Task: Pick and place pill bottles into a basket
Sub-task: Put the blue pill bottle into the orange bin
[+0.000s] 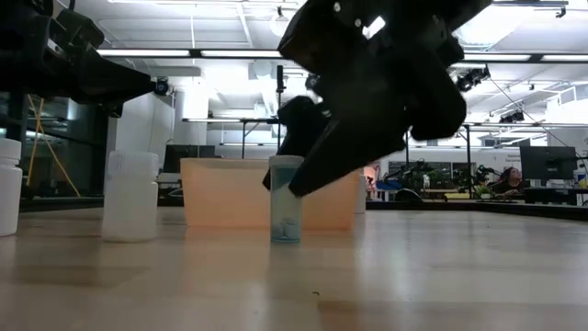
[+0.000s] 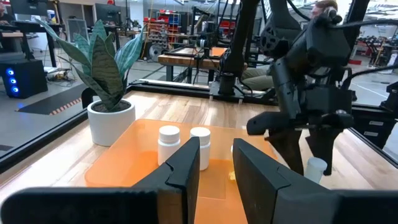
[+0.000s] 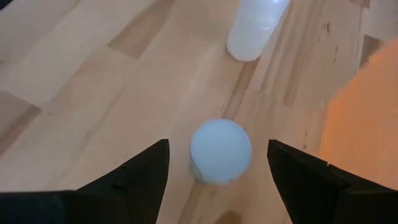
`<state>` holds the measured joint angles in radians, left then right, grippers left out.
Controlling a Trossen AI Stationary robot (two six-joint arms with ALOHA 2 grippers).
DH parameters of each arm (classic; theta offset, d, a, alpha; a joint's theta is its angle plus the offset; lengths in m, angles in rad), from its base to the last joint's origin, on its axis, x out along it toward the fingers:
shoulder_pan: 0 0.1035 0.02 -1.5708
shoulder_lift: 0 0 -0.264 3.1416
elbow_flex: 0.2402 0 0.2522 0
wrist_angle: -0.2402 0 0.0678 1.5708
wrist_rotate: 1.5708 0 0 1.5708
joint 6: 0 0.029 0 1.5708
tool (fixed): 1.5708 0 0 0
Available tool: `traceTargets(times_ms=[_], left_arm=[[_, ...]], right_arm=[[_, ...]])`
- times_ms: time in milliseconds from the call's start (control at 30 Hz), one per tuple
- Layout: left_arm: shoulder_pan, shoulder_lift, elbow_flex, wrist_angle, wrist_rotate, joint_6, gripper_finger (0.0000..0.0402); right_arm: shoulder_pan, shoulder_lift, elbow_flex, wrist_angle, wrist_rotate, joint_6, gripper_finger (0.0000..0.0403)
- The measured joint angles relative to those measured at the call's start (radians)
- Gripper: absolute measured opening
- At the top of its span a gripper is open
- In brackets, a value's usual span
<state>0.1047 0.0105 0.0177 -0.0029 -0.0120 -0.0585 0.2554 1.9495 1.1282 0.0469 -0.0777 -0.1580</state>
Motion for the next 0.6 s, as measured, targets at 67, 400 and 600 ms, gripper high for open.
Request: traceTargets(times_ms=[67,400,600], left_arm=[[0.0,0.0,0.0,0.0,0.0,0.0,0.0133],[0.0,0.0,0.0,0.0,0.0,0.0,0.0133],[0.0,0.0,0.0,0.0,0.0,0.0,0.0133]], right_arm=[[0.0,0.012,0.0,0.014,0.004,0.001,0.0262],[0.0,0.014,0.0,0.027,0.002,0.013,0.0261],[0.0,0.015,0.0,0.031,0.02,0.02,0.0243]])
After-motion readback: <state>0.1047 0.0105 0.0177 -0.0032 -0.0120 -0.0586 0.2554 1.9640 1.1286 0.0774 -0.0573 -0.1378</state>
